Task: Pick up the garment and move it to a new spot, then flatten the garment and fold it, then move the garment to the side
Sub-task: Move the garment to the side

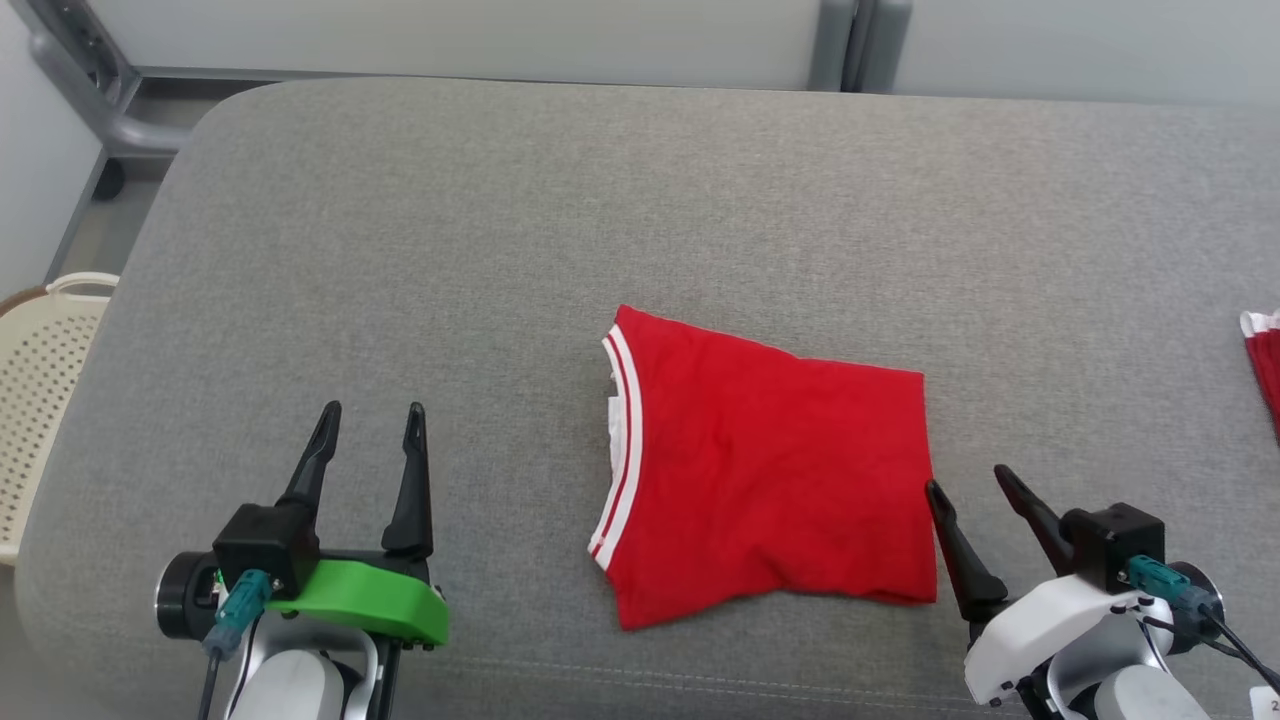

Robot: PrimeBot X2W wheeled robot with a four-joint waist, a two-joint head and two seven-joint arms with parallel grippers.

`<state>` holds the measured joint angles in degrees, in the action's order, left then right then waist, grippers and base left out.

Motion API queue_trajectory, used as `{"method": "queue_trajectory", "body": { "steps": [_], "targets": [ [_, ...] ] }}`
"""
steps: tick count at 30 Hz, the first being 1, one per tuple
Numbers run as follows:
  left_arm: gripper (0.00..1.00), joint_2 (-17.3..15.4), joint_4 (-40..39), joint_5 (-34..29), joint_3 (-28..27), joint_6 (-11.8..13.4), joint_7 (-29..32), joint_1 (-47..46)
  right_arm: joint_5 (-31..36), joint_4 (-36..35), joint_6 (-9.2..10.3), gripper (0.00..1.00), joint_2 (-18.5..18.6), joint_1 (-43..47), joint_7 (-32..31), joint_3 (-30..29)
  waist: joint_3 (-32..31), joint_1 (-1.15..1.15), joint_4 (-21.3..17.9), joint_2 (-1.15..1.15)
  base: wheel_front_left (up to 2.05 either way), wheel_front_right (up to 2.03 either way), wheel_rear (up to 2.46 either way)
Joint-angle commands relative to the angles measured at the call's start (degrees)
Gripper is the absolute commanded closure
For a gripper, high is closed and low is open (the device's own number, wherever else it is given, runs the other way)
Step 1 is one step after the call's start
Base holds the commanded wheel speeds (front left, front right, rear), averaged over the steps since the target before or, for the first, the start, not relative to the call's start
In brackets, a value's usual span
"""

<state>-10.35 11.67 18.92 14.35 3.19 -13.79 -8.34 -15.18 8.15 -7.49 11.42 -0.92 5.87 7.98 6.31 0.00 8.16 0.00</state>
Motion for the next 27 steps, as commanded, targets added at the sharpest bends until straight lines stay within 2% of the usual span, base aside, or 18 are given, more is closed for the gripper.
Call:
{"method": "queue_trajectory", "body": {
  "steps": [1, 11, 15, 21, 22, 24, 27],
  "targets": [
    [0.00, 0.41, 0.61, 0.00, 0.26, -0.49, -0.41, -1.28, -0.72, 1.38, 0.01, 0.00, 0.69, -1.16, -0.64, 1.24, 2.07, 0.00, 3.02, 0.00, 0.00, 0.00, 0.00],
    [0.00, 2.51, 3.05, -0.28, 1.46, -1.76, -1.18, -3.69, -2.76, 10.81, 0.02, 0.00, 2.55, -6.49, -1.81, 3.93, 4.40, 0.00, 7.74, 0.00, 0.00, 0.00, 0.00],
    [0.00, 3.01, 3.83, -0.48, 1.31, -2.09, -1.38, -4.09, -1.77, 14.56, 0.02, 0.00, 2.15, -7.82, -4.23, 2.76, 4.70, 0.00, 8.44, 0.00, 0.00, 0.00, 0.00],
    [0.00, 3.31, 3.88, -0.68, 0.96, -2.36, -1.46, -4.43, 0.08, 16.48, 0.06, 0.00, 0.78, -8.48, -5.62, 0.99, 4.99, 0.00, 8.25, 0.00, 0.00, 0.00, 0.00],
    [0.00, 3.37, 3.78, -0.82, 0.90, -2.42, -1.47, -4.49, 0.13, 16.74, 0.06, 0.18, 0.57, -8.52, -5.94, 1.00, 5.05, 0.00, 8.14, 0.00, 0.00, 0.00, 0.00],
    [0.00, 3.46, 3.62, -1.02, 0.76, -2.60, -1.48, -4.56, 0.35, 16.94, 0.06, 1.00, 0.21, -8.76, -6.27, 1.23, 5.17, 0.00, 7.90, 0.00, 0.00, 0.00, 0.00],
    [0.00, 3.57, 3.48, -1.35, 0.46, -2.69, -1.36, -4.76, 0.60, 16.75, 0.06, 1.00, 0.15, -9.20, -6.33, 1.62, 5.37, 0.00, 7.46, 0.00, 0.00, 0.00, 0.00]
  ]
}}
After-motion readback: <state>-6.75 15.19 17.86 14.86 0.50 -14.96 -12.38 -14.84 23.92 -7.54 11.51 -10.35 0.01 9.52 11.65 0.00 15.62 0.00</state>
